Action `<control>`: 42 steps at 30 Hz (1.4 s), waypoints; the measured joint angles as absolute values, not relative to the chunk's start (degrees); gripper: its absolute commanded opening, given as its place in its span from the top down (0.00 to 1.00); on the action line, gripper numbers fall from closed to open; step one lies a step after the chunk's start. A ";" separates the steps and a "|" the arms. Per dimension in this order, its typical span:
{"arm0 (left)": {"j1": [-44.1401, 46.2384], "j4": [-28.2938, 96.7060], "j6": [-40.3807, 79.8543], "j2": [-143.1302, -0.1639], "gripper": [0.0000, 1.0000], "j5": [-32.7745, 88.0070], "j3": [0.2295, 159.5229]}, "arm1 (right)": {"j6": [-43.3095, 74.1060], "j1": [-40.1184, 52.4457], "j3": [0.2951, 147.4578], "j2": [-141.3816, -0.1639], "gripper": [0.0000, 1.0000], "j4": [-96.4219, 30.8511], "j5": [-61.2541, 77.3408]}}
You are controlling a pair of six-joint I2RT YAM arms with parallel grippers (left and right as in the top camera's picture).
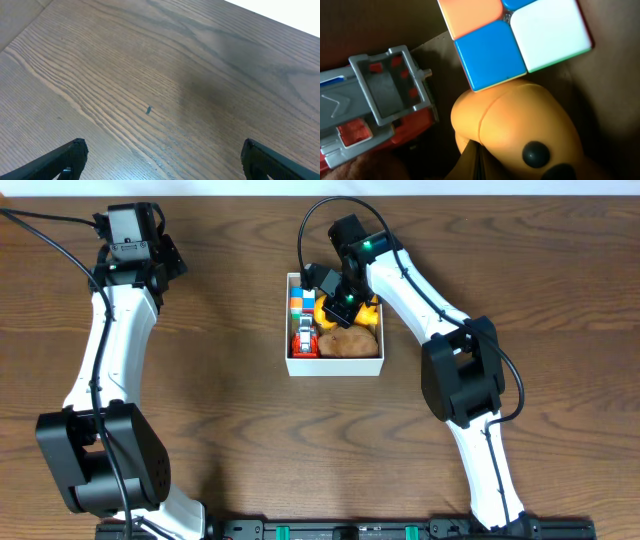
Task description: Pack container
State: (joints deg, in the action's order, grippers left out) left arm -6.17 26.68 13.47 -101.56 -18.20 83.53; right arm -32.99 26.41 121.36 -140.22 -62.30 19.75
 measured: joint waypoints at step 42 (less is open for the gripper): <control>-6.17 26.68 13.47 -101.56 0.02 -18.20 83.53 | -20.45 13.34 119.07 -117.25 0.01 -54.72 10.35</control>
